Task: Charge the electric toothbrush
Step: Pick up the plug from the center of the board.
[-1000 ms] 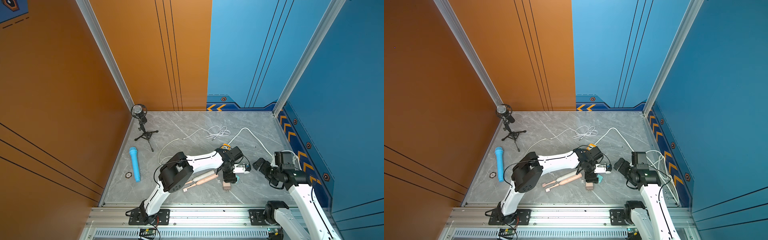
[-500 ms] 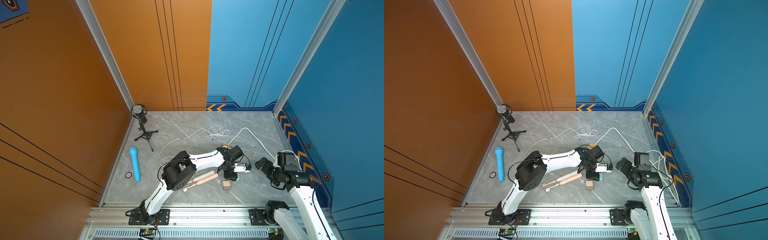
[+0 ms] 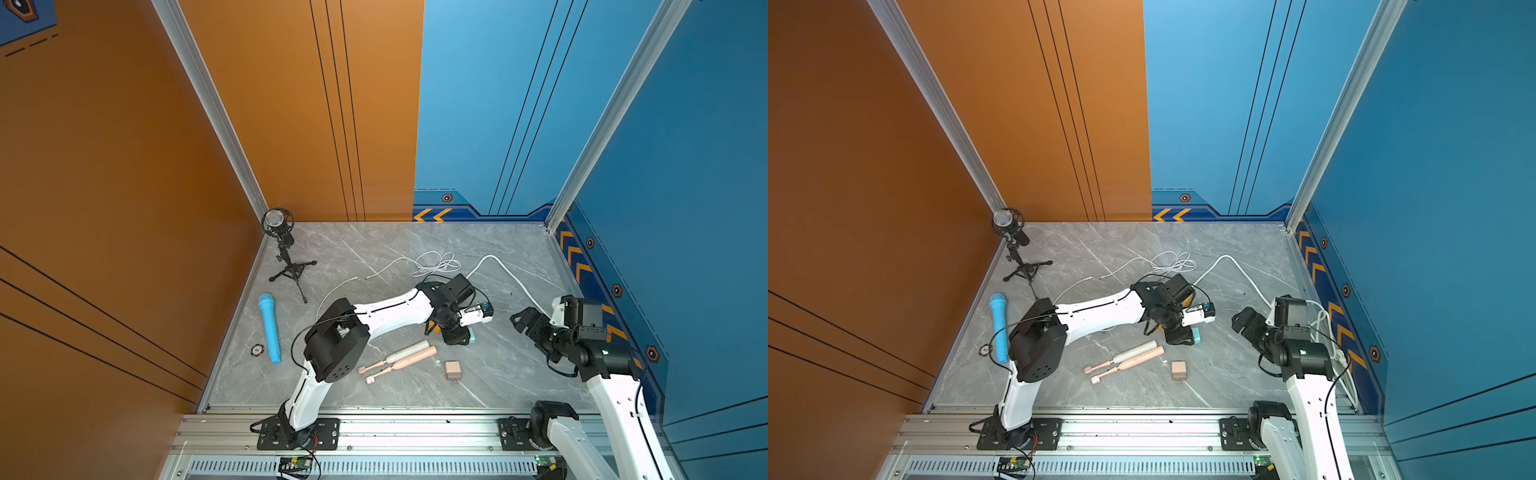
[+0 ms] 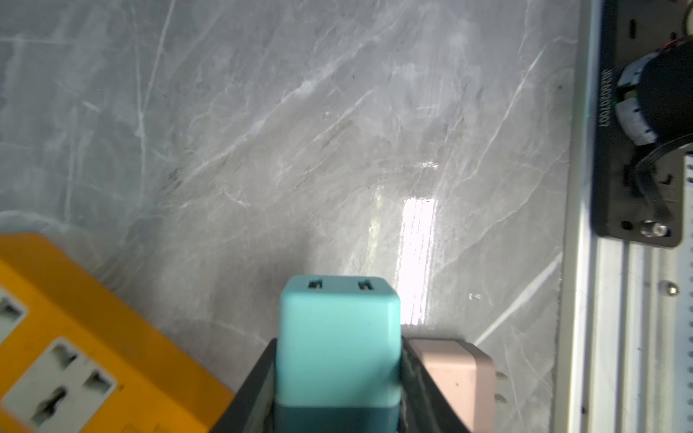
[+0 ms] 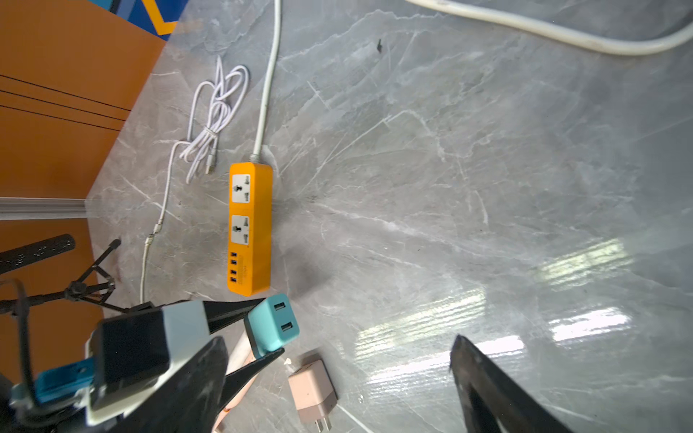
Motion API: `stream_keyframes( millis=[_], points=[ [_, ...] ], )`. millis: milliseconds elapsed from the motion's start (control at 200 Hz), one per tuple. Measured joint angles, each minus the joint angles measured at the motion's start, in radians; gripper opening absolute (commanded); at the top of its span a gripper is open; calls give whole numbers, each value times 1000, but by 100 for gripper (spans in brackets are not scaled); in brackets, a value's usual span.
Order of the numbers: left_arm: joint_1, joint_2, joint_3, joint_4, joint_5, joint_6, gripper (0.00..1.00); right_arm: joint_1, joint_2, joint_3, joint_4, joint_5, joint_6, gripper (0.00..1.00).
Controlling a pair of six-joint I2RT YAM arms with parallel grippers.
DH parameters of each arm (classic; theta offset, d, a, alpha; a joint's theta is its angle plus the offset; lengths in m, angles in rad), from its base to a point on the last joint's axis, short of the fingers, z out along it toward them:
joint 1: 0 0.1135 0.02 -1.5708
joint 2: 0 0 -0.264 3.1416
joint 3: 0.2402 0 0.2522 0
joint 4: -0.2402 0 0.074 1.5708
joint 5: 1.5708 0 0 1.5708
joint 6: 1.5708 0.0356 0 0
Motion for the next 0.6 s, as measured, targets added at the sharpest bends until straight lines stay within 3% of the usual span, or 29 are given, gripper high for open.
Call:
stream_keyframes(
  millis=[190, 410, 601],
  points=[
    [21, -189, -148, 108, -4, -56, 3, 53, 50, 39, 9, -103, -4, 89],
    [77, -323, -373, 288, -3, -120, 2, 246, 176, 50, 82, -194, 8, 85],
    [84, -403, -483, 420, 25, -142, 2, 428, 288, 77, 205, -246, 35, 79]
  ],
)
